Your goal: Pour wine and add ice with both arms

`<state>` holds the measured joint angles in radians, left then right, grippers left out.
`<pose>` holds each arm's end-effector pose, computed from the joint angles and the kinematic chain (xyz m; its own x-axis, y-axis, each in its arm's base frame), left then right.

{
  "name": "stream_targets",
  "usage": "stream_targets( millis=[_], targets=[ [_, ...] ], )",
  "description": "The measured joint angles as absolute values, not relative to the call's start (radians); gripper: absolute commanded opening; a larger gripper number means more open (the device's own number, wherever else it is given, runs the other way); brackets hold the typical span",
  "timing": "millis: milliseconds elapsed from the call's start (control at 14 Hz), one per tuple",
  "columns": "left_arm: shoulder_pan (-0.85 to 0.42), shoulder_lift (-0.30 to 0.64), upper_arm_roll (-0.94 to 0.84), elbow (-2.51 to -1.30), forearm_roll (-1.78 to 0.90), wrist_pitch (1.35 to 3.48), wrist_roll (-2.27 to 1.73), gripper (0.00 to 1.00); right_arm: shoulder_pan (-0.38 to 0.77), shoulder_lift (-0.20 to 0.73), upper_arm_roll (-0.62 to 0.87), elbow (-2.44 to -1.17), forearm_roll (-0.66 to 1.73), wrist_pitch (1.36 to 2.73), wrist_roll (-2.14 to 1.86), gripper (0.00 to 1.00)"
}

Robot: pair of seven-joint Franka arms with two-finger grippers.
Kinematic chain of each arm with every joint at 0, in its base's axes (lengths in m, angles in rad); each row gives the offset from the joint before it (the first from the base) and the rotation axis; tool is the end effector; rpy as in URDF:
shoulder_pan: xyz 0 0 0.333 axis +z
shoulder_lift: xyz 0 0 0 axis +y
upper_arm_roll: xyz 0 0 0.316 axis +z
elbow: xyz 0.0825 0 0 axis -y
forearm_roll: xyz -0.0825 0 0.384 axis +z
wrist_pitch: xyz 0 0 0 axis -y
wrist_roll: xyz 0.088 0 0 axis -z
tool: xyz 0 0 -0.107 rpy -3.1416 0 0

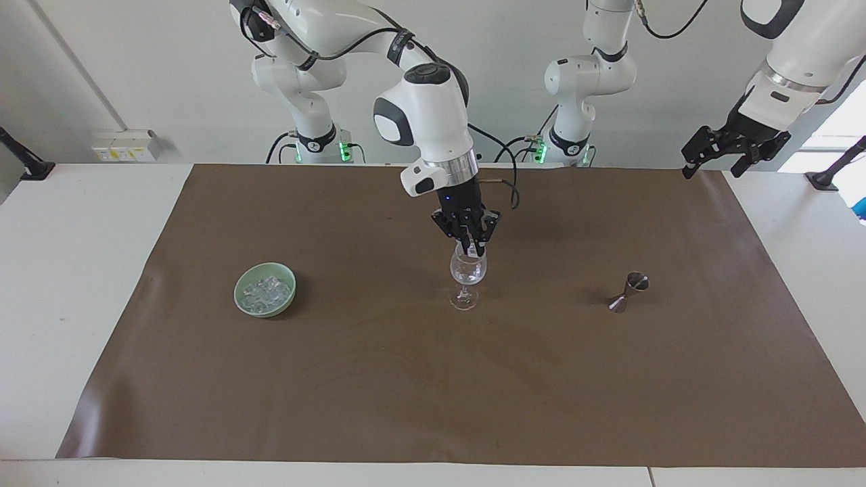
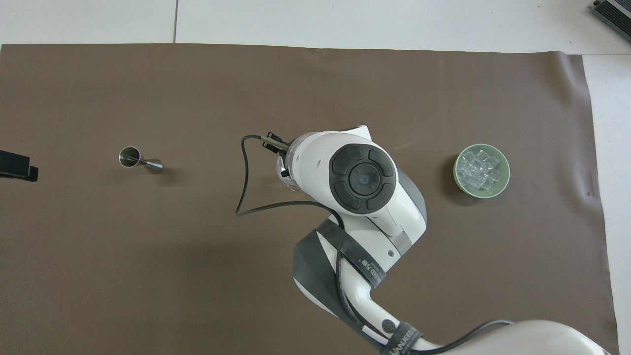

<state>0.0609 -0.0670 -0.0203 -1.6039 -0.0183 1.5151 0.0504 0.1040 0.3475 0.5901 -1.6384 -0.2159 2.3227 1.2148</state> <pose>0.5275 0.0190 0.6404 0.9997 -0.0107 -0.0209 -0.0104 -0.9998 0.0180 0.5560 0.3944 0.4854 0.8688 -0.4731 0.1463 -0.3987 -0.8435 -0.3598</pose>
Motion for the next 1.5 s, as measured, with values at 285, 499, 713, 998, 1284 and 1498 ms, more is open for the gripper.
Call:
stream_targets(
  millis=[285, 499, 713, 998, 1284, 1498],
  targets=[
    [0.061, -0.067, -0.020, -1.604, -0.018, 1.515, 0.050, 1.00, 0.104, 0.347, 0.590, -1.636, -0.216, 2.323, 1.215, 1.00],
    [0.061, -0.067, -0.020, -1.604, -0.018, 1.515, 0.050, 1.00, 0.101, 0.346, 0.587, -1.620, -0.225, 2.323, 1.212, 1.00],
    [0.061, -0.067, -0.020, -1.604, -0.018, 1.515, 0.050, 1.00, 0.098, 0.326, 0.532, -1.608, -0.234, 2.319, 1.135, 1.00],
    [0.061, -0.067, -0.020, -1.604, -0.018, 1.515, 0.050, 1.00, 0.092, 0.293, 0.389, -1.605, -0.234, 2.296, 0.955, 1.00],
    [0.061, -0.067, -0.020, -1.604, -0.018, 1.515, 0.050, 1.00, 0.086, 0.261, 0.289, -1.602, -0.234, 2.236, 0.826, 1.00],
    [0.061, -0.067, -0.020, -1.604, -0.018, 1.515, 0.050, 1.00, 0.087, 0.217, 0.240, -1.602, -0.221, 2.118, 0.756, 1.00]
  ],
)
